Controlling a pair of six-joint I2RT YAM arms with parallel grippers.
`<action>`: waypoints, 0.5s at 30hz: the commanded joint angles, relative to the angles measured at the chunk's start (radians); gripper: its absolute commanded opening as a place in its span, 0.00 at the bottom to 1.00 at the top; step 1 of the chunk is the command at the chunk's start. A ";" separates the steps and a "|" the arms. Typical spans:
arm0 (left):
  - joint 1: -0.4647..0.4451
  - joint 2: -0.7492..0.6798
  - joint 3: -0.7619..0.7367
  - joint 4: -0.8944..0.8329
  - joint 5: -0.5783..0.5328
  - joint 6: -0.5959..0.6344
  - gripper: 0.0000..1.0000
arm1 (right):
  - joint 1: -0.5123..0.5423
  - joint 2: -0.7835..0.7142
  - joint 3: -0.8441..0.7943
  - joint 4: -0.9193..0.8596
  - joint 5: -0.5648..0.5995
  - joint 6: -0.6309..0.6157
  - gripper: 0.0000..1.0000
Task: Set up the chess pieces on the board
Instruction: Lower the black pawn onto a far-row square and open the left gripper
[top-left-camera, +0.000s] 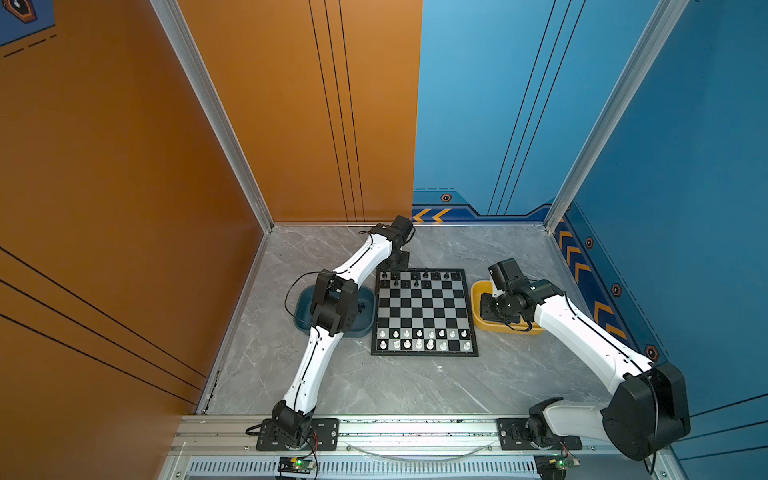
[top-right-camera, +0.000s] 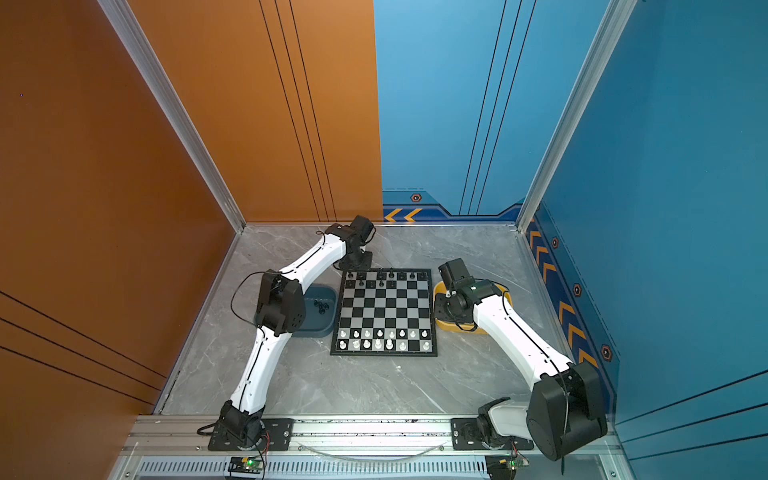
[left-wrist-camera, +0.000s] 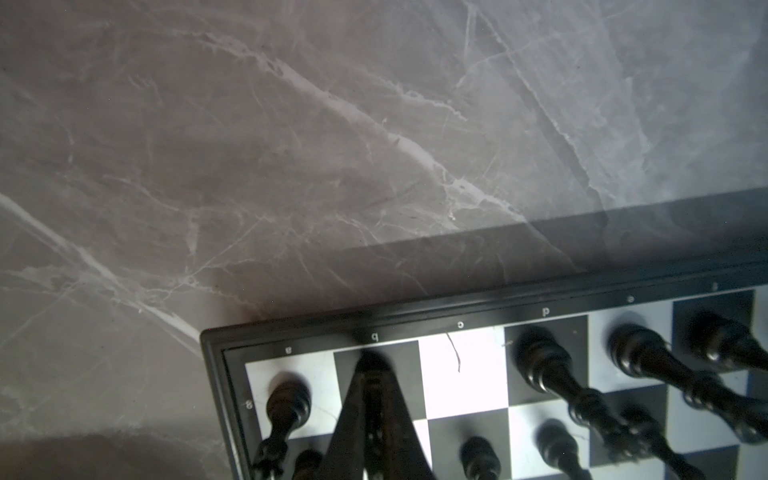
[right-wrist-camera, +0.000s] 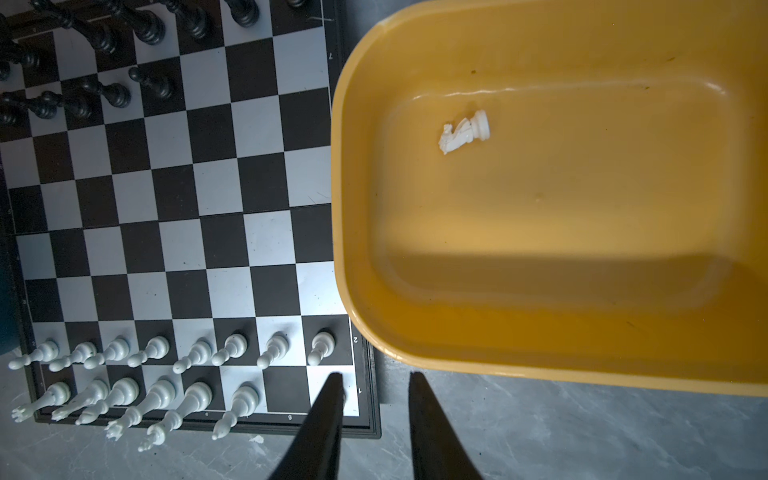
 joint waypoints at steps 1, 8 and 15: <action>-0.010 0.027 0.019 -0.045 -0.015 0.019 0.18 | -0.003 0.011 -0.010 -0.009 -0.010 0.019 0.30; -0.013 0.013 0.032 -0.043 -0.009 0.016 0.31 | -0.003 0.008 -0.005 -0.009 -0.013 0.019 0.30; -0.016 -0.016 0.054 -0.043 -0.008 0.016 0.35 | -0.003 0.005 -0.003 -0.008 -0.011 0.019 0.31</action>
